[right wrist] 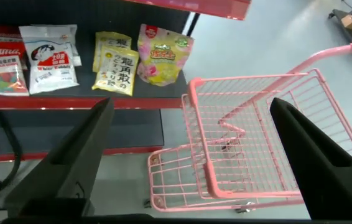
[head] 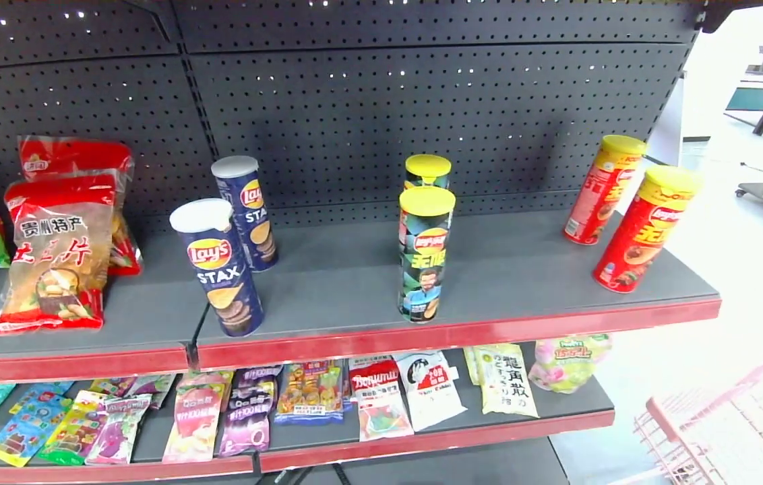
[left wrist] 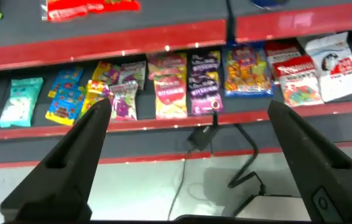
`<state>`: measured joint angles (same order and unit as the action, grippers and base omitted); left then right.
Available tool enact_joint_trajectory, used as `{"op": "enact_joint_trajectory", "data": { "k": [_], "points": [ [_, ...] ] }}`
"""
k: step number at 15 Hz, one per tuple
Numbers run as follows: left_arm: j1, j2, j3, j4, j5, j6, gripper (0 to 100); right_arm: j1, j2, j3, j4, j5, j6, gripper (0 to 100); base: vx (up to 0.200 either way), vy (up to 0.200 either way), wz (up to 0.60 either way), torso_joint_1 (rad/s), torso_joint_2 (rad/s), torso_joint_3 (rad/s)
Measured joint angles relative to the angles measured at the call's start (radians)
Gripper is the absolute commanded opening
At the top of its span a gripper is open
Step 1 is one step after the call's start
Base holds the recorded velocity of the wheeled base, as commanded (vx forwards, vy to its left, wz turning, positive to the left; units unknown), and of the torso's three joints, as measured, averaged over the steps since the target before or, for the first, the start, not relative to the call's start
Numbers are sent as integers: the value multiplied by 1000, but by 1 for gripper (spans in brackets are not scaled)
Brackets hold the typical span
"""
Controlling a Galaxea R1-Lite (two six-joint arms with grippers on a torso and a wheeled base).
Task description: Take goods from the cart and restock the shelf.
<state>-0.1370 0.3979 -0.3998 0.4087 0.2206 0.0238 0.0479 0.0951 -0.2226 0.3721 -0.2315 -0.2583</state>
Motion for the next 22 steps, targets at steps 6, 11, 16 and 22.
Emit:
{"op": "enact_joint_trajectory", "data": {
  "k": [6, 11, 16, 22],
  "points": [
    [0, -10, 39, -46, -14, 80, 100, 2, -1, 14, -20, -2, 1, 100, -67, -67, 0, 1, 0, 1],
    [-1, -14, 72, -96, -38, 92, 100, -1, -3, 10, -21, -3, 1, 100, 120, 0, 0, -3, 2, 0],
    [-1, -15, 85, -99, -39, 95, 100, -1, -6, 14, -21, -1, 0, 100, 200, 0, 0, 7, 1, 0],
    [-7, -29, 87, -114, -133, 156, 100, 0, -4, 16, -21, 0, 0, 100, 33, 0, 0, 1, 0, 0]
  ]
}}
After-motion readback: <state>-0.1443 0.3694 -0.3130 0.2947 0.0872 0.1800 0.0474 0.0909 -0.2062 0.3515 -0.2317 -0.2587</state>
